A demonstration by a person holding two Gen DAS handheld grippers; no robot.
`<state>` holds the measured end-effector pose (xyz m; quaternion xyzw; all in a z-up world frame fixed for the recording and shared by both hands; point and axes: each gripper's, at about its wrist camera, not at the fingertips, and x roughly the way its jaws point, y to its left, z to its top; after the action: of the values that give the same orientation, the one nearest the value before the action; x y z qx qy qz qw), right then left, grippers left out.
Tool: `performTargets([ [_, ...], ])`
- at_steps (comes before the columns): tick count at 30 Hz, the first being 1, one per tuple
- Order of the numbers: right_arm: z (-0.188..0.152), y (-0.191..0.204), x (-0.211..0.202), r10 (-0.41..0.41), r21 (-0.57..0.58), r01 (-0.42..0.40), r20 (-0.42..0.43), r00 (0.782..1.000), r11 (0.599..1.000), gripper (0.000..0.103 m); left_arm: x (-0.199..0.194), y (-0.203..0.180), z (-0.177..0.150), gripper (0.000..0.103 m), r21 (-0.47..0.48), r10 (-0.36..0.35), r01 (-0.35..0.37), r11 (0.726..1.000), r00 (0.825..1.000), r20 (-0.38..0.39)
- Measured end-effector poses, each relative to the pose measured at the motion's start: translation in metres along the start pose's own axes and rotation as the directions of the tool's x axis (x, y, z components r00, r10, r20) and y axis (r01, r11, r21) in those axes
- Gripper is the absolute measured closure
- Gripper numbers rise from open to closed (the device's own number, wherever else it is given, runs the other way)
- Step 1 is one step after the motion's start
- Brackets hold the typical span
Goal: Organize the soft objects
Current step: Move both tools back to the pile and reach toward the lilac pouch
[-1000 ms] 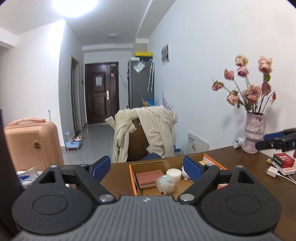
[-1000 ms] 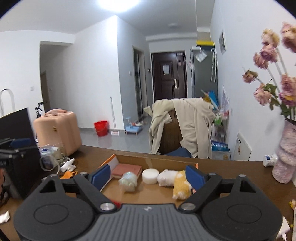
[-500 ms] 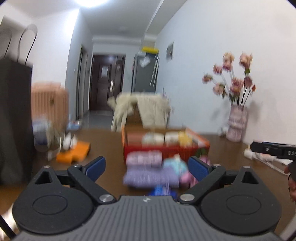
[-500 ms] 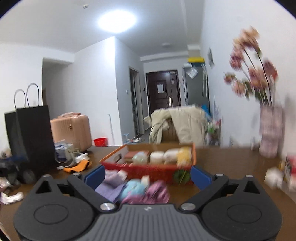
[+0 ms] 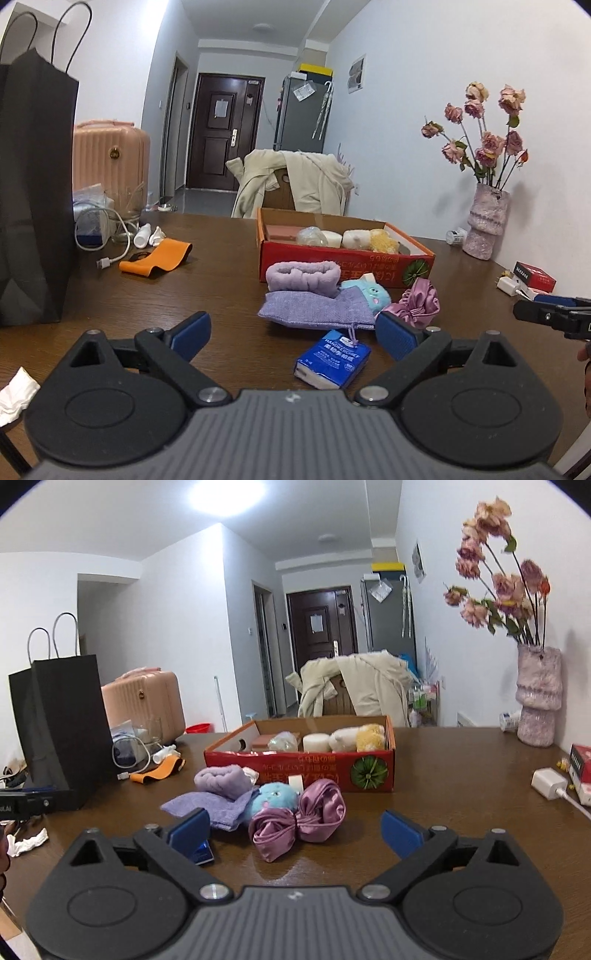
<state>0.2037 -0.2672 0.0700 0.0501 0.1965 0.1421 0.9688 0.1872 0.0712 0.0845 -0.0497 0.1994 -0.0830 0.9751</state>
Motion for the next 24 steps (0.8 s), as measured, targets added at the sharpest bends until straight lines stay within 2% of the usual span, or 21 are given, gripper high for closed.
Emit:
performTargets([
  [4,0.001,0.001,0.02,0.01,0.003,-0.01,-0.049,0.999,1.0,0.007,0.023,0.008,0.003,0.005,-0.025,0.005,-0.006,1.0,0.999,-0.034],
  [6,0.005,0.003,0.031,0.026,0.0,-0.026,-0.066,0.997,1.0,0.012,0.037,0.013,0.007,0.006,-0.043,0.002,-0.004,0.999,0.999,-0.043],
  [10,0.019,0.006,0.059,0.066,0.043,-0.062,-0.099,0.993,0.997,0.015,0.072,0.028,0.026,0.006,-0.075,-0.002,-0.003,0.997,0.998,-0.064],
  [14,0.041,0.008,0.098,0.114,0.116,-0.099,-0.132,0.985,0.988,0.03,0.124,0.046,0.059,0.006,-0.113,-0.04,0.03,0.993,0.996,-0.085],
  [16,0.052,0.01,0.121,0.157,0.176,-0.13,-0.149,0.976,0.976,0.037,0.151,0.05,0.072,0.01,-0.126,-0.03,0.015,0.992,0.993,-0.116],
  [19,0.063,0.011,0.157,0.216,0.243,-0.173,-0.163,0.963,0.954,0.046,0.189,0.055,0.089,0.017,-0.141,-0.055,0.035,0.989,0.988,-0.142],
  [21,0.067,0.013,0.184,0.223,0.281,-0.165,-0.191,0.956,0.945,0.056,0.215,0.058,0.094,0.026,-0.168,-0.098,0.066,0.984,0.977,-0.189],
  [22,0.068,0.013,0.199,0.225,0.306,-0.157,-0.203,0.953,0.939,0.057,0.229,0.061,0.095,0.027,-0.186,-0.119,0.078,0.979,0.968,-0.222],
  [24,0.069,0.014,0.223,0.23,0.342,-0.149,-0.208,0.951,0.928,0.065,0.254,0.065,0.092,0.038,-0.216,-0.136,0.076,0.974,0.95,-0.28],
])
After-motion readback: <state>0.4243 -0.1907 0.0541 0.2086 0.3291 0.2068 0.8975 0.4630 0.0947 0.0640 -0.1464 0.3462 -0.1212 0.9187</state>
